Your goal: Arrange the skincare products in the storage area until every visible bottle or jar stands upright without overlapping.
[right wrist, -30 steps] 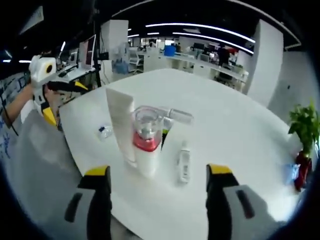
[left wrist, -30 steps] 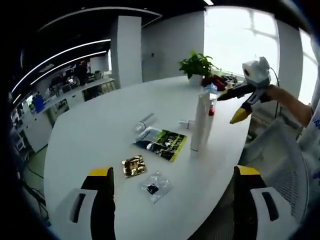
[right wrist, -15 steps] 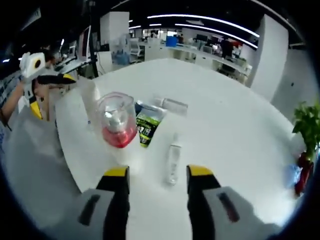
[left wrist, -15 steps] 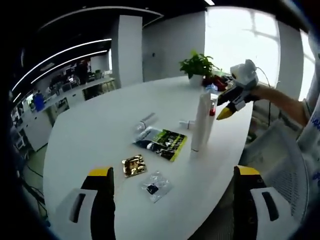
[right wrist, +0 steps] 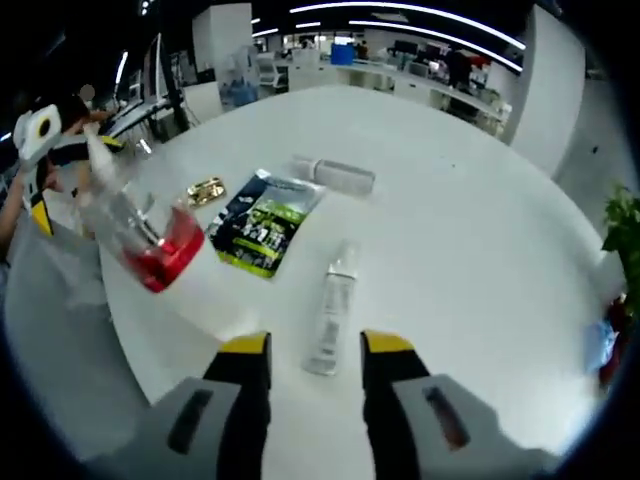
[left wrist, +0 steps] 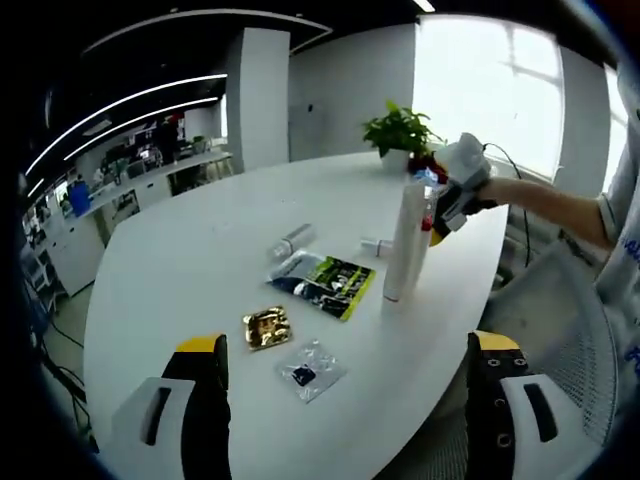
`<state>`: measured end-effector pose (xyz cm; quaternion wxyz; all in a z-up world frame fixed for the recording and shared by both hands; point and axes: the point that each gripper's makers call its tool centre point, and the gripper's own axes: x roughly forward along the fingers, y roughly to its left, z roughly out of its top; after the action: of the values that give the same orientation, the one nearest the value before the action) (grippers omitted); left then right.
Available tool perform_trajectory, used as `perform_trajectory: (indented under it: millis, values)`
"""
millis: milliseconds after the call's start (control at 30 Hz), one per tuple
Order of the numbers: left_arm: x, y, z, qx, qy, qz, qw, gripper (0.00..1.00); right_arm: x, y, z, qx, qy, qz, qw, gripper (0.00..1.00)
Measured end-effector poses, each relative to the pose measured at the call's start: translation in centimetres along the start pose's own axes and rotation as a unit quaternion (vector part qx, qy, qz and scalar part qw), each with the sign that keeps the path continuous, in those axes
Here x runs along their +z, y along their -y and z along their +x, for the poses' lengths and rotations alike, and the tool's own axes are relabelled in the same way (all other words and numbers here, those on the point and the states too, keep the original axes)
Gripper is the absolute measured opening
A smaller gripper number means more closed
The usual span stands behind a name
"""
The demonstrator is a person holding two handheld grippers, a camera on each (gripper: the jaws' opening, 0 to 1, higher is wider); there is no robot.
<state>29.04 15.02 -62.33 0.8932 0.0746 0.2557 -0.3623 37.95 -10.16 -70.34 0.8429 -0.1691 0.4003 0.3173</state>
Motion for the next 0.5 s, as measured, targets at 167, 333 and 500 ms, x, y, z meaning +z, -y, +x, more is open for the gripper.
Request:
perform_trajectory:
  millis: [167,333,500]
  values:
    - [-0.2,-0.1,0.0,0.002,0.000,-0.003,1.0000,0.97,-0.1,0.2,1.2,0.006,-0.022,-0.003,0.9997,0.37]
    - [-0.5,0.0,0.0,0.003,0.003,-0.008,1.0000,0.97,-0.3,0.5,2.2,0.011,-0.039,-0.007,0.9991,0.37]
    - [-0.8,-0.1,0.0,0.004,0.005,-0.018,0.9998,0.97,-0.7,0.5,3.0,0.018,-0.060,-0.008,0.9980,0.36]
